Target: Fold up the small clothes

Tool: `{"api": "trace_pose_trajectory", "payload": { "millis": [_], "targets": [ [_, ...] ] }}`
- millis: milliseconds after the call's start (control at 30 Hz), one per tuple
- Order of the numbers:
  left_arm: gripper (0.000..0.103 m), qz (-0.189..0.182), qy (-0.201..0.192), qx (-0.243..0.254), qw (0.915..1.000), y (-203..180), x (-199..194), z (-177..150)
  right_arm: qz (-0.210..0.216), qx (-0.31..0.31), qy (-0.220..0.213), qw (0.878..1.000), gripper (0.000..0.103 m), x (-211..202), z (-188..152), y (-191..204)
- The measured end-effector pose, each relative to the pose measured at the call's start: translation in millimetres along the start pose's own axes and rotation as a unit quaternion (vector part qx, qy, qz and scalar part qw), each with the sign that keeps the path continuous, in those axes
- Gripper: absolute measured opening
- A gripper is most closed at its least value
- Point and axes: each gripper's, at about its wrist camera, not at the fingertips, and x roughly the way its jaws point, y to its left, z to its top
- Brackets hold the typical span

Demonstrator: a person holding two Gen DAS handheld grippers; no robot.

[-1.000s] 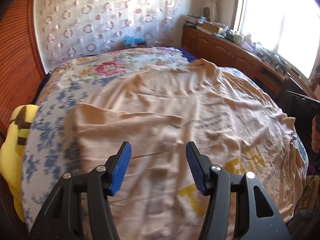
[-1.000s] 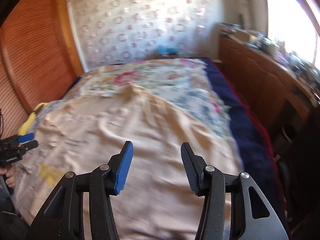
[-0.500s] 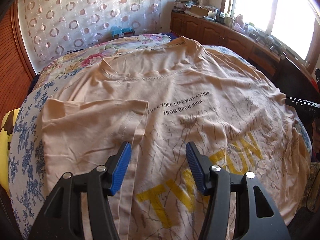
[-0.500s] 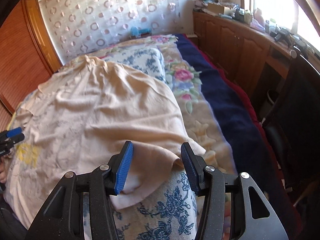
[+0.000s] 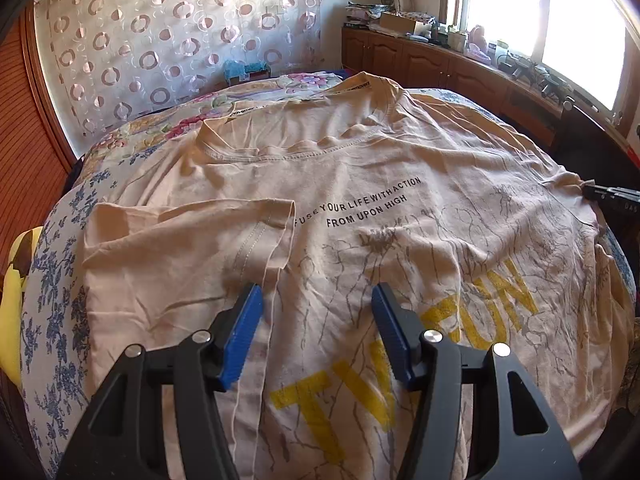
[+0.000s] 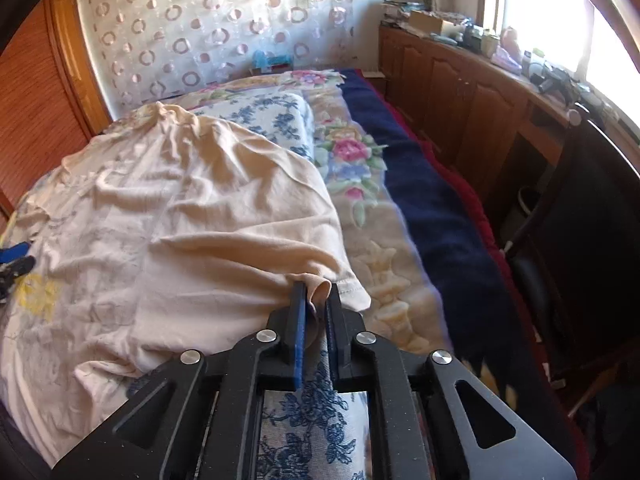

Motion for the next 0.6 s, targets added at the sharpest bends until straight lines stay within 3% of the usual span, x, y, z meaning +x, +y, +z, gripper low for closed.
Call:
{"api": "trace_pose_trajectory", "payload": {
  "millis": [233, 400, 533, 567, 600],
  "targets": [
    [0.057, 0.002, 0.0, 0.0, 1.0, -0.8, -0.1, -0.5, 0.02, -0.026, -0.044, 0.999, 0.003, -18.5, 23.1, 20.9],
    [0.057, 0.002, 0.0, -0.001, 1.0, -0.7, -0.2, -0.5, 0.072, -0.068, -0.08, 0.992, 0.003, -31.2, 55.0, 66.2],
    [0.058, 0.002, 0.0, -0.001, 1.0, -0.7, -0.2, -0.6, 0.144, -0.099, -0.082, 0.981, 0.004, -28.9, 65.9, 116.0],
    [0.058, 0.003, 0.0, -0.001, 1.0, -1.3, -0.5, -1.1, 0.155, -0.108, -0.077, 0.979, 0.006, -25.4, 65.5, 128.0],
    [0.058, 0.003, 0.0, -0.001, 1.0, -1.2, -0.1, -0.5, 0.162, -0.112, -0.07, 0.978, 0.019, -21.8, 64.9, 136.5]
  ]
}}
